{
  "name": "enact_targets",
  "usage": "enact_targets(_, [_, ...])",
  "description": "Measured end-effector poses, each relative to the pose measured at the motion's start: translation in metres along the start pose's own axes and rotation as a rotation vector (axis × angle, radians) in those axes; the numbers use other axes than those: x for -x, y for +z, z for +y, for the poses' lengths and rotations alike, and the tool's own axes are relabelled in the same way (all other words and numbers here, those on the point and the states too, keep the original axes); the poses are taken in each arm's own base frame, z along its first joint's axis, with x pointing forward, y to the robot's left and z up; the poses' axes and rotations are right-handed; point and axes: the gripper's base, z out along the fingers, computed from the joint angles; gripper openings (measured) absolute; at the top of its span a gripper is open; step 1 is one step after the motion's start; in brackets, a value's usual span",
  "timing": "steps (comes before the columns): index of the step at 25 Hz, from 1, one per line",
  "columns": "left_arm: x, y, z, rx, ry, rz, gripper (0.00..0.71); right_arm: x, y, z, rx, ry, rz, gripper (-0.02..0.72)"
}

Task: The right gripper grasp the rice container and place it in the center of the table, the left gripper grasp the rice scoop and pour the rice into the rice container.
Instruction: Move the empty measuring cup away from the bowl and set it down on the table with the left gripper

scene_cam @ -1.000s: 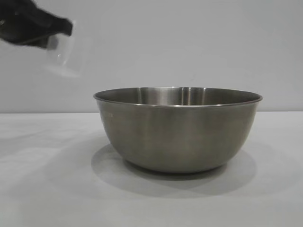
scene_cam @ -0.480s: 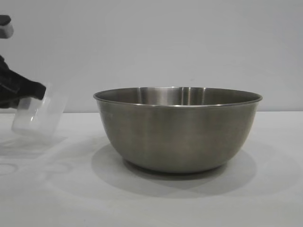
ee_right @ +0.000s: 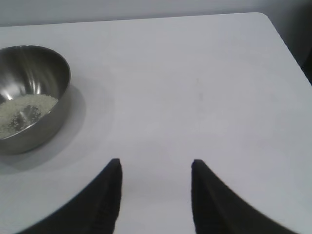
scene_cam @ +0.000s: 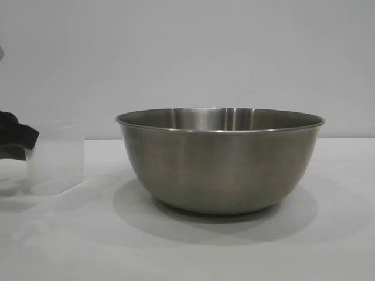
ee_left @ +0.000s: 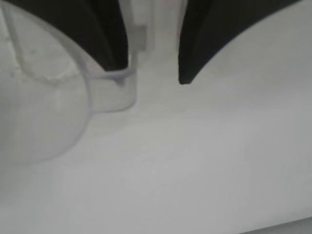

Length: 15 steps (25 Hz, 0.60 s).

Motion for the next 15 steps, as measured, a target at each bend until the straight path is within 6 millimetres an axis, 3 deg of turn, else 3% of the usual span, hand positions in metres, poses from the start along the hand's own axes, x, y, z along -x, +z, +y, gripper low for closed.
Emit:
enact_targets(2, [-0.004, -0.006, 0.000, 0.000, -0.003, 0.005, 0.302, 0.000, 0.000, 0.000, 0.000, 0.000, 0.000, 0.322])
enact_targets(7, [0.002, -0.035, 0.005, 0.035, -0.031, -0.042, 0.288, 0.000, 0.000, 0.000, 0.000, 0.000, 0.000, 0.322])
enact_targets(15, [0.060, -0.080, 0.018, 0.116, -0.153, -0.307, 0.288, 0.000, 0.000, 0.000, 0.000, 0.000, 0.000, 0.322])
